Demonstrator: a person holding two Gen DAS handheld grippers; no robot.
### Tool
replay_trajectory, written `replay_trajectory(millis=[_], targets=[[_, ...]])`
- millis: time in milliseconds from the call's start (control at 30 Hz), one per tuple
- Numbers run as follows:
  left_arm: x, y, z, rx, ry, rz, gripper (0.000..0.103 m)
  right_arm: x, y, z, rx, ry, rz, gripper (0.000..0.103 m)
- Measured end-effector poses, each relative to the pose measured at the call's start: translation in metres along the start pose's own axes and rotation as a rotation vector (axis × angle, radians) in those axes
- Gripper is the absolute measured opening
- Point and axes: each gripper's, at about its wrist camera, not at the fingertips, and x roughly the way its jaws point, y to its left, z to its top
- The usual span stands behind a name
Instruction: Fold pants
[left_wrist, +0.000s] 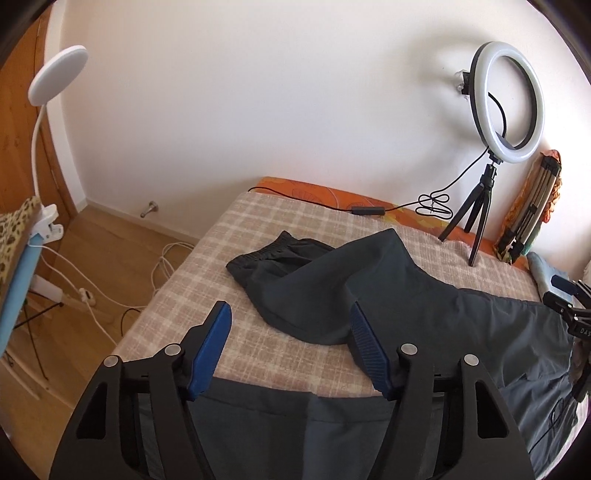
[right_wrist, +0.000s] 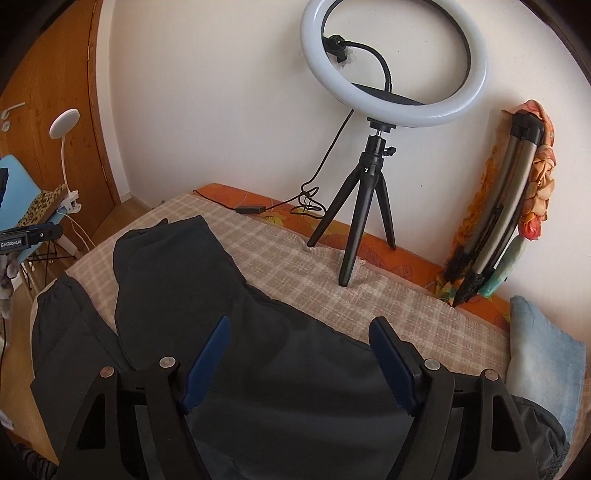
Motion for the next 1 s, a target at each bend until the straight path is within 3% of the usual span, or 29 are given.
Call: replay_trajectory(millis=[300,500,700,800,1000], targets=[[0.084,0.013,0.053,-0.075,0.096,-0.046,0.061,0.07,0.001,0.007,-0.079,0.139,0.064,0.079],[0.146,0.013,0.06,-0.105,0.216,-0.076,0.061,0.102,-0.006,0.008,-0.077,0.227,0.126,0.08],[0.188,0.022,0.072,-0.177,0.267,-0.108,0.062,0.119,-0.015,0.01,-0.071,0.268,0.202,0.088],[0.206,0.02,0.074,-0.17,0.309,-0.126,0.063,0.129,-0.016,0.006,-0.074,0.309,0.234,0.089],[0.224,0.009,0.071,-0.092,0.341,-0.067,0.064,0.143,-0.023,0.001,-0.069,0.343,0.238,0.089]])
